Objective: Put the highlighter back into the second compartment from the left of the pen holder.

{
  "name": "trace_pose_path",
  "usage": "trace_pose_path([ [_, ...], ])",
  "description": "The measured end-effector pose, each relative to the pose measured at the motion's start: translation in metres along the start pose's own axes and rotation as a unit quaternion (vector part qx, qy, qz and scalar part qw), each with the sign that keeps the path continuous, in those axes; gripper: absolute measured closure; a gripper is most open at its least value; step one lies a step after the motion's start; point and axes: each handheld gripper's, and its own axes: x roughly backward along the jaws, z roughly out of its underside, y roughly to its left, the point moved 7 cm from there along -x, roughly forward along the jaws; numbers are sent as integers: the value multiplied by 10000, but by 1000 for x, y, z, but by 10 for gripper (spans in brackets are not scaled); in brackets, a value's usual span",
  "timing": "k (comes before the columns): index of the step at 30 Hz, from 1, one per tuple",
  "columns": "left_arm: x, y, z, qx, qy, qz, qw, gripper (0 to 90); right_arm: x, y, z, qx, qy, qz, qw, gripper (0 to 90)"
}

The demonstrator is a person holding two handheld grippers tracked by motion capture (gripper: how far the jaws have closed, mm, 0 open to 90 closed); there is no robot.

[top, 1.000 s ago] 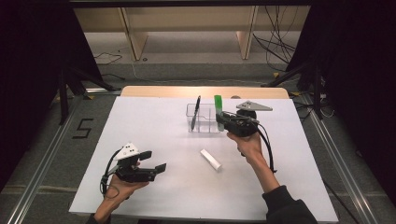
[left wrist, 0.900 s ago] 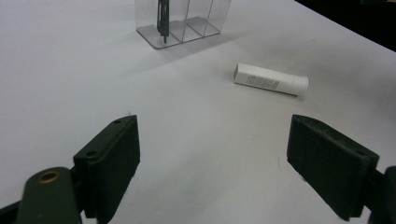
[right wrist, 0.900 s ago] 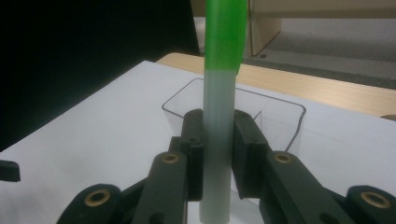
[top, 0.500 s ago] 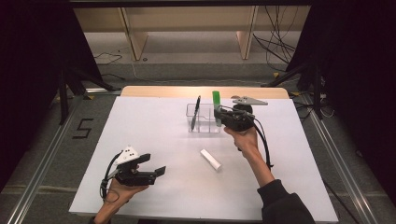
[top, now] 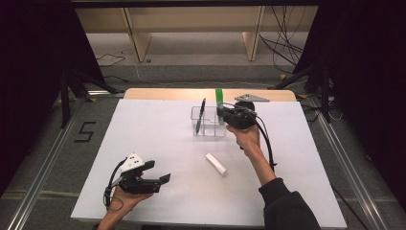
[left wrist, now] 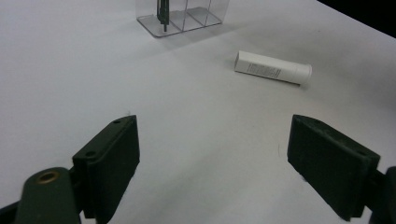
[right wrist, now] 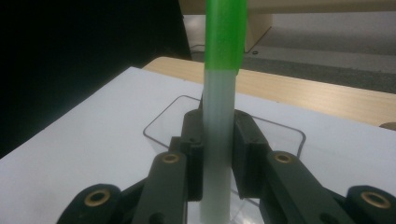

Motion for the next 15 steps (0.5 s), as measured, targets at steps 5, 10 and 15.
trace_pose_path([
  [5,1,0,0,-17,6,-15,10000,167,-7,0,-5,7,19,43,10000,772],
  [10,0,1,1,-22,36,-55,10000,169,-13,0,-11,13,30,79,10000,772],
  [15,0,2,2,-1,52,-55,10000,168,-19,0,-13,4,54,117,9999,772],
])
